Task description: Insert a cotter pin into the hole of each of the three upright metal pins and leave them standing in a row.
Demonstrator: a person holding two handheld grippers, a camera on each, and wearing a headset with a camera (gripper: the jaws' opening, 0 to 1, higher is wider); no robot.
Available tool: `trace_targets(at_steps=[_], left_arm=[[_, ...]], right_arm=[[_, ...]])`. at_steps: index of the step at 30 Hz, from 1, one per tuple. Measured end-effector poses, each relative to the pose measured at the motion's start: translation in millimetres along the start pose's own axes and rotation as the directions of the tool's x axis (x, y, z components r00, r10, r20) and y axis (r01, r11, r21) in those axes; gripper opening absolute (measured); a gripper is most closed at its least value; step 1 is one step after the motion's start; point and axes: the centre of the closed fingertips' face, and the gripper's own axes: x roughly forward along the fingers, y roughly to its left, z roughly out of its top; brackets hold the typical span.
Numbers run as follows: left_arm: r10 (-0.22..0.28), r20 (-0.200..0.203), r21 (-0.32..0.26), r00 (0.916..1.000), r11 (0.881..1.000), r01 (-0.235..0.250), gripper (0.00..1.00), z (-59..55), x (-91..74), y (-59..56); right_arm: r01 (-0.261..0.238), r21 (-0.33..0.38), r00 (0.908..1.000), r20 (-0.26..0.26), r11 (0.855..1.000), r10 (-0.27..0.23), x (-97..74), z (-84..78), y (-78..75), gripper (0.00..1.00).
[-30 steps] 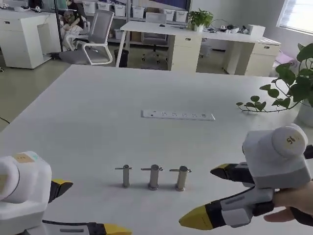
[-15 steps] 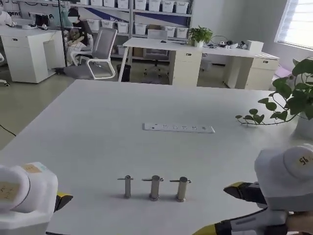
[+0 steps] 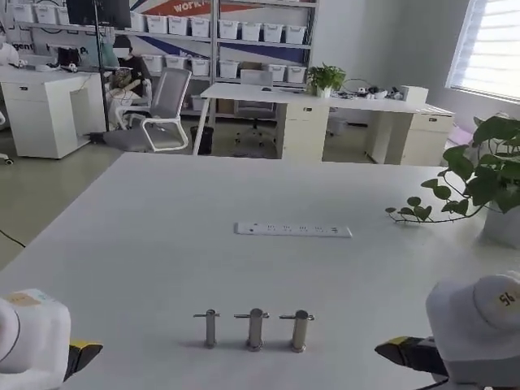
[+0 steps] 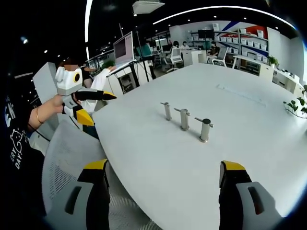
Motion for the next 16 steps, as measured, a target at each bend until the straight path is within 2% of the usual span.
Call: trace_targets(at_steps=[5, 16], left_arm=[[0.012, -0.008, 0.005, 0.9999, 1.000, -0.012, 0.97, -2.9, -4.3, 1.7], [0.012, -0.008, 0.011, 0.9999, 1.000, -0.012, 0.96, -1.4, -5.7, 3.1]], right_arm=[[-0.001, 0.003, 1.0000, 0.004, 1.000, 0.001, -0.1, 2.3, 1.2, 0.93], [-0.001, -0.002, 0.9999, 0.011, 1.000, 0.001, 1.1, 3.3, 2.9, 0.94]])
